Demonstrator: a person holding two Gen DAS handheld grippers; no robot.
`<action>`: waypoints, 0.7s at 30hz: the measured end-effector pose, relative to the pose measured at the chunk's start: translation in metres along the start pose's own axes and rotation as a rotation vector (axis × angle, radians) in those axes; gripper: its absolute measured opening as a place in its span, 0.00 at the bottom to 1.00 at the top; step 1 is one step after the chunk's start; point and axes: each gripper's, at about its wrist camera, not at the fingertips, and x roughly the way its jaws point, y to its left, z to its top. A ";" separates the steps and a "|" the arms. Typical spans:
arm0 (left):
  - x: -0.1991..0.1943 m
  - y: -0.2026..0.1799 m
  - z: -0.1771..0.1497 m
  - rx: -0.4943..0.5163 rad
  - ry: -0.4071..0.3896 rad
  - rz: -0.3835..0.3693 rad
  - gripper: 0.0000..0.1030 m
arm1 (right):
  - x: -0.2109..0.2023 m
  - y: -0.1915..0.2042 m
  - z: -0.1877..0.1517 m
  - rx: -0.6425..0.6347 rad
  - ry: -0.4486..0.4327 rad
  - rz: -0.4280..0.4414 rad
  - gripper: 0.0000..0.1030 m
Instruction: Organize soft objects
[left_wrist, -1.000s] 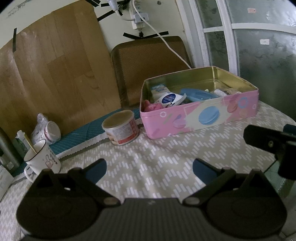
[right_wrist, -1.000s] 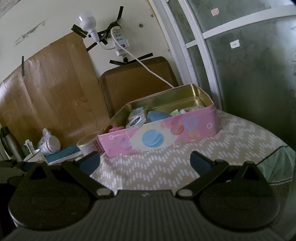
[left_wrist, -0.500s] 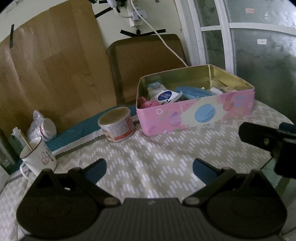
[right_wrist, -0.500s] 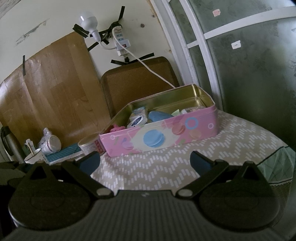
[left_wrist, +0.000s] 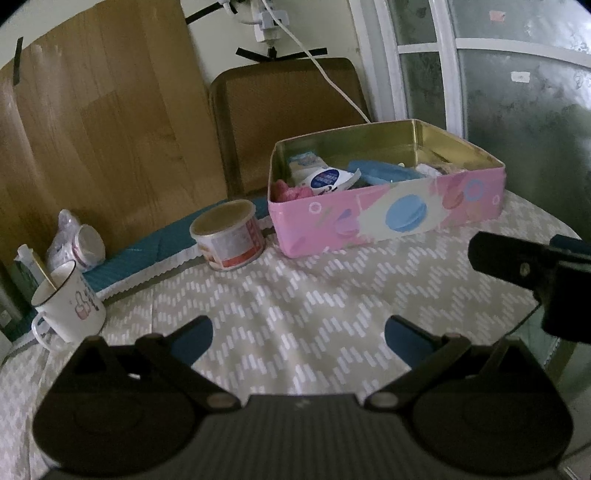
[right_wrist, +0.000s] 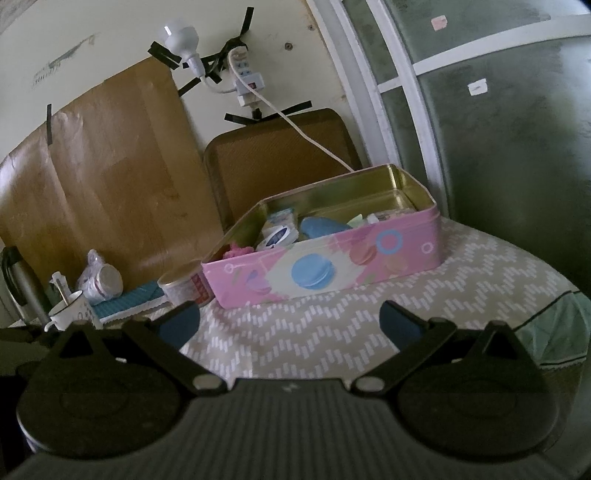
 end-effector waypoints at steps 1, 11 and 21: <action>0.000 0.000 0.000 -0.002 0.003 -0.002 1.00 | 0.001 0.000 0.000 -0.001 0.001 0.000 1.00; 0.005 0.007 -0.005 -0.013 0.028 -0.007 1.00 | 0.007 0.009 -0.001 -0.020 0.016 0.005 1.00; 0.009 0.019 -0.009 -0.018 0.062 -0.023 1.00 | 0.016 0.021 -0.002 -0.033 0.035 0.012 1.00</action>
